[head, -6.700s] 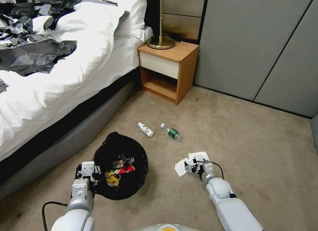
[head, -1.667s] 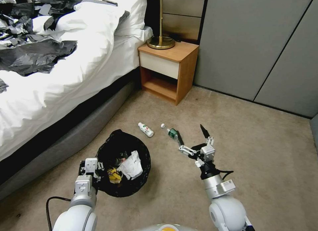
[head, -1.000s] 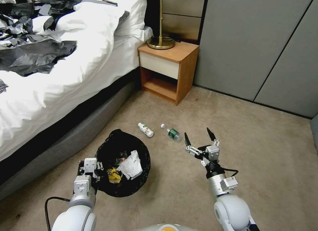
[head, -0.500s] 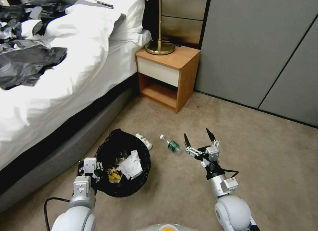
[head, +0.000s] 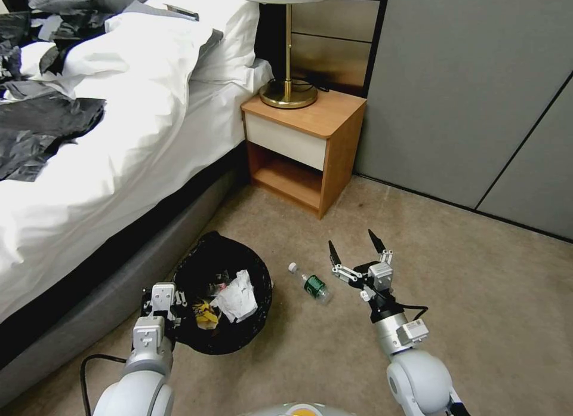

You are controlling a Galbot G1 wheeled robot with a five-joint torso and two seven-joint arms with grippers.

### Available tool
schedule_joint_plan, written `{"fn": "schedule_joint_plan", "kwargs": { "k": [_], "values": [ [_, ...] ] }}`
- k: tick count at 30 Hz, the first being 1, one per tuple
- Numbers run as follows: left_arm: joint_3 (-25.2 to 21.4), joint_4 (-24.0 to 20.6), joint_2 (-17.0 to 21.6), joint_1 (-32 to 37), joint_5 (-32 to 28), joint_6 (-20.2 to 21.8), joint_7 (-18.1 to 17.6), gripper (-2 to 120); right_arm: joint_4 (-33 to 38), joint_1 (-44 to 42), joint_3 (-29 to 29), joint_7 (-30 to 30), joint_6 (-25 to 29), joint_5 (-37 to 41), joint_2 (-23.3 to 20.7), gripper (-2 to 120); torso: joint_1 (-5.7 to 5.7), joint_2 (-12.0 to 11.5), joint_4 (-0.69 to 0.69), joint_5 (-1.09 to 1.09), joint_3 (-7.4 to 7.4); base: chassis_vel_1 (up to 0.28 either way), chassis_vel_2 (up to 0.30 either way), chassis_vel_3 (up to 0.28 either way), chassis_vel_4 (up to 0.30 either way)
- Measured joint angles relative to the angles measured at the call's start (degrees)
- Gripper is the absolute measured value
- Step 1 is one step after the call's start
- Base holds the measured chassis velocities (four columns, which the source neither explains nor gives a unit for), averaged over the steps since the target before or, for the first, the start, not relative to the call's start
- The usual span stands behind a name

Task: Pick up the trash bin, then pick up the garbage from the floor and place it into the trash bin.

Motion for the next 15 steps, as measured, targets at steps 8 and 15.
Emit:
{"fn": "schedule_joint_plan", "kwargs": {
  "k": [8, 15],
  "values": [
    [-0.3, 0.2, 0.3, -0.3, -0.5, 0.1, 0.0, 1, -1.4, 1.7, -0.9, -0.7, 0.2, -0.4, -0.8, 100, 0.0, 0.0, 0.0, 0.0, 0.0, 0.0, 0.0, 0.0, 0.0],
    [-0.4, 0.4, 0.2, -0.2, -0.5, 0.1, 0.0, 1, -5.7, 6.3, -3.2, -0.2, -2.8, -2.6, -2.7, 100, 0.0, 0.0, 0.0, 0.01, 0.0, 0.0, 0.0, 0.0, 0.0]
  ]
}}
